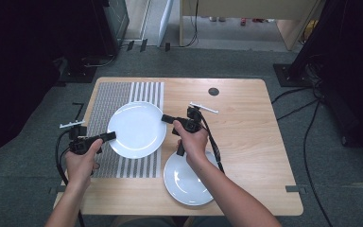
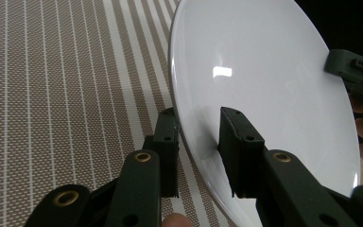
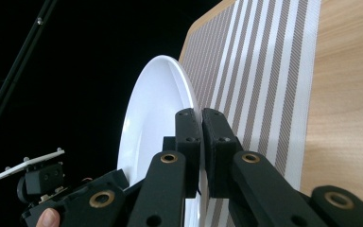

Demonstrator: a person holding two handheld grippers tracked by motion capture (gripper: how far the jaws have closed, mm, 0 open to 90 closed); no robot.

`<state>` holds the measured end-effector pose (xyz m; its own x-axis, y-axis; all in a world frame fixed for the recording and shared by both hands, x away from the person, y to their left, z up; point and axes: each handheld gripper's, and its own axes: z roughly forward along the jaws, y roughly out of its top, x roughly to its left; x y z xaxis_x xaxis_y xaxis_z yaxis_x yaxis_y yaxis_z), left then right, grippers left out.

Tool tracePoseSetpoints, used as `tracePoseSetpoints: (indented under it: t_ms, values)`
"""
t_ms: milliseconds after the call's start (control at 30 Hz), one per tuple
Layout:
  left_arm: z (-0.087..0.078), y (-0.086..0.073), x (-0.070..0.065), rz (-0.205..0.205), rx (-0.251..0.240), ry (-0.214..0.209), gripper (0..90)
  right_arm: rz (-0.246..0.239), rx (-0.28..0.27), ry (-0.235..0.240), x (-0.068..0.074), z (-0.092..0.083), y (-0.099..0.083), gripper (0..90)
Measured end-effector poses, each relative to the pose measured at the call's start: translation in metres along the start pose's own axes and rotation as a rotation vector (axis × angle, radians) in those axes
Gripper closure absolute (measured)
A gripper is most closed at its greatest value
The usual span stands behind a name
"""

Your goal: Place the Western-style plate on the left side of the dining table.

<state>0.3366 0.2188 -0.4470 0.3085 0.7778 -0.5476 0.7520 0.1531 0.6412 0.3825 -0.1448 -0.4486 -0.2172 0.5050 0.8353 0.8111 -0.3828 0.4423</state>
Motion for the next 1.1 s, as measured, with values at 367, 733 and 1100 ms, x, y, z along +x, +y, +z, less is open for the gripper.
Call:
tracePoseSetpoints:
  t_ms: [367,733,1100]
  values:
    - [0.005,0.006,0.027,-0.049,0.007,0.040,70.1,0.009,-0.005,-0.018,0.001,0.032,0.000,86.7]
    - [0.008,0.020,0.038,-0.067,0.005,0.076,70.8,0.034,-0.007,-0.057,-0.007,0.056,0.002,87.3]
    - [0.020,0.030,0.062,-0.136,0.012,0.126,71.2,0.130,-0.003,-0.083,-0.018,0.086,-0.001,87.4]
